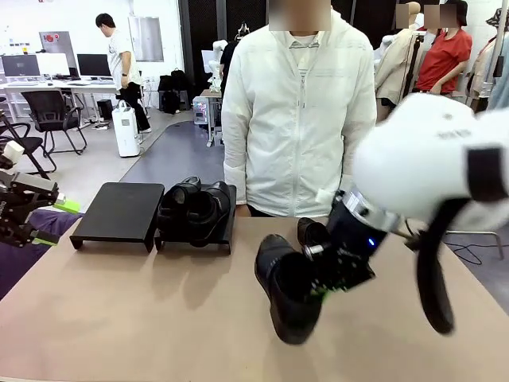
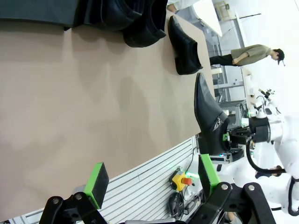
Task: Organize the shoes by placing them on the stand.
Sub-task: Pick up one Shoe and place it in the middle of the table.
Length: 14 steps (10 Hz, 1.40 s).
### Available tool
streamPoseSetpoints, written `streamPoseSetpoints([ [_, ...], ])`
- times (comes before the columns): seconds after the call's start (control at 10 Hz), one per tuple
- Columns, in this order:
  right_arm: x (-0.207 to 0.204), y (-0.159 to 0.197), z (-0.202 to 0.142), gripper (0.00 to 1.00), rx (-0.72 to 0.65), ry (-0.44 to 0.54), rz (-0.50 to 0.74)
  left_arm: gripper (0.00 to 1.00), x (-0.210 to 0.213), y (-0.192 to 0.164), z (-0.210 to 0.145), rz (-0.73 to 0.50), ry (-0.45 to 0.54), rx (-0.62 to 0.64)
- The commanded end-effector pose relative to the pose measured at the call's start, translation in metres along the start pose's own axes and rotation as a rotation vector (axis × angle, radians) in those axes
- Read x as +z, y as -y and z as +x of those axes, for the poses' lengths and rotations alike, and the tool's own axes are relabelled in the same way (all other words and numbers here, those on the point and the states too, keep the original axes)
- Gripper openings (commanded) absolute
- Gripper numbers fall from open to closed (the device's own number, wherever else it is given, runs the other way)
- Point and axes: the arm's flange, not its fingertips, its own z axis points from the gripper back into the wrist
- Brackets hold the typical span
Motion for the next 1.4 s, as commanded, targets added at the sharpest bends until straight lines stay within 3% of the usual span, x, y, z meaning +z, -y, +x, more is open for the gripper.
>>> streamPoseSetpoints([
  [0.0, 0.003, -0.007, 0.022, 0.0, -0.012, -0.016, 0.008, 1.0, 0.003, -0.002, -0.001, -0.002, -0.007, -0.017],
  [0.3, 0.003, -0.007, 0.022, 0.0, -0.012, -0.016, 0.008, 1.0, 0.003, -0.002, -0.001, -0.002, -0.007, -0.017],
  [0.4, -0.003, 0.0, 0.008, 0.0, -0.013, -0.017, -0.002, 1.0, 0.003, -0.002, -0.001, -0.002, -0.007, -0.017],
  [0.7, -0.082, -0.066, -0.02, 0.0, -0.073, 0.014, 0.0, 1.0, 0.003, -0.002, -0.001, -0.002, -0.007, -0.017],
  [1.0, -0.115, -0.1, 0.007, 0.0, -0.098, 0.102, 0.114, 1.0, 0.003, -0.002, -0.001, -0.002, -0.007, -0.017],
  [1.3, -0.145, -0.116, 0.041, 0.0, -0.2, 0.138, 0.078, 1.0, 0.003, -0.002, -0.001, -0.002, -0.007, -0.017],
])
